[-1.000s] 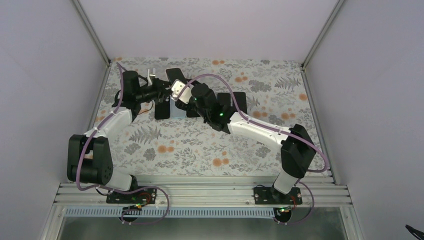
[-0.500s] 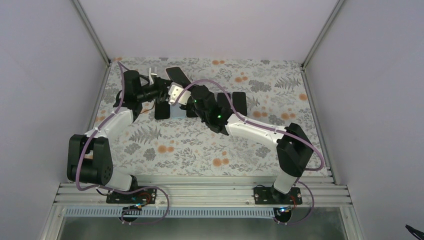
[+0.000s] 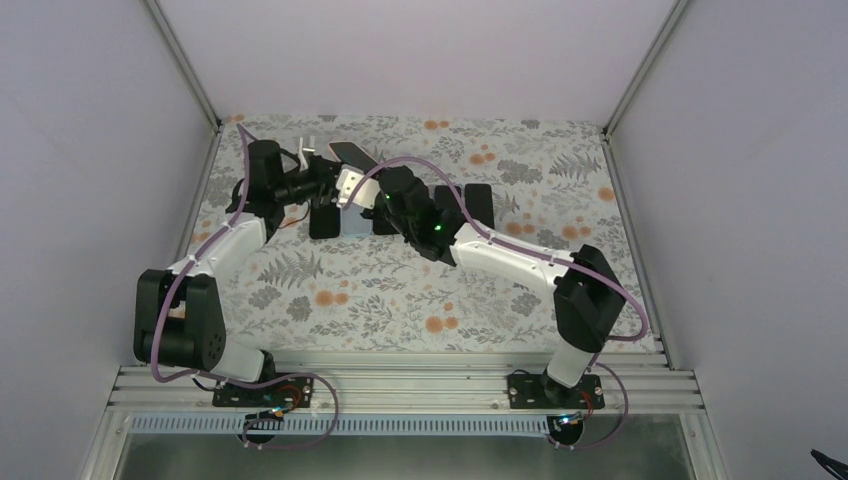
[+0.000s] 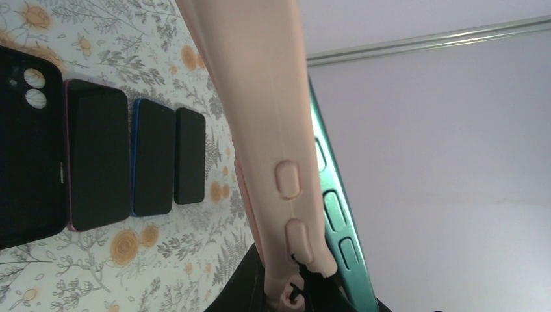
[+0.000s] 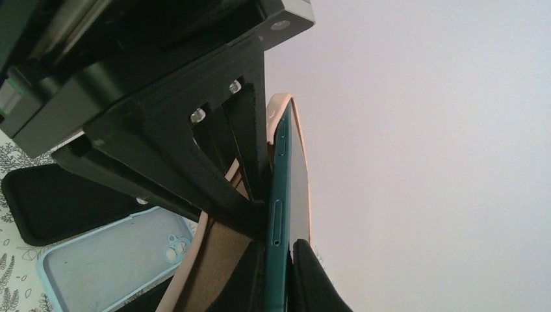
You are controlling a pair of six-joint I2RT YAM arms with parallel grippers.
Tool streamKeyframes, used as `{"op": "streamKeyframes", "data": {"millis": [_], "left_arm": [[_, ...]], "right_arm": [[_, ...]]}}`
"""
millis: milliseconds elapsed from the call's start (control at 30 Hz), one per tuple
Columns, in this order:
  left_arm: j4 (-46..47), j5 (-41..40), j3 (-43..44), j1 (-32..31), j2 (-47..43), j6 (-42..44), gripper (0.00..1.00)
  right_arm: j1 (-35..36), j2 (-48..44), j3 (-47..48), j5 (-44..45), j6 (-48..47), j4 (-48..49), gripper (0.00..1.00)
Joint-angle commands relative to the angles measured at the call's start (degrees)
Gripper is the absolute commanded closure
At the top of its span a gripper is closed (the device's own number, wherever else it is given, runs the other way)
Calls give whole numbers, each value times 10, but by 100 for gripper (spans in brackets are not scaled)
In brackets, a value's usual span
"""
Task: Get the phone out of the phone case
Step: Remove the phone case from the phone.
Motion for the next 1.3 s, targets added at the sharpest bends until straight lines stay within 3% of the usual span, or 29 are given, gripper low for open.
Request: {"op": "streamKeyframes", "data": {"millis": [0, 700, 1033, 1267], "left_arm": [[-78, -24, 19, 20, -4, 87, 98], [-138, -119, 6, 37, -27, 175, 98], [-189, -106, 44, 63, -26, 361, 98], [-330, -55, 126, 96, -5, 591, 98]], "right_arm": [[-53, -18, 47, 112, 43, 28, 96], [-117, -68, 73, 59, 106, -2, 96], [-130, -117, 25, 22, 128, -43, 96], [-135, -143, 16, 1, 154, -71, 96]]}}
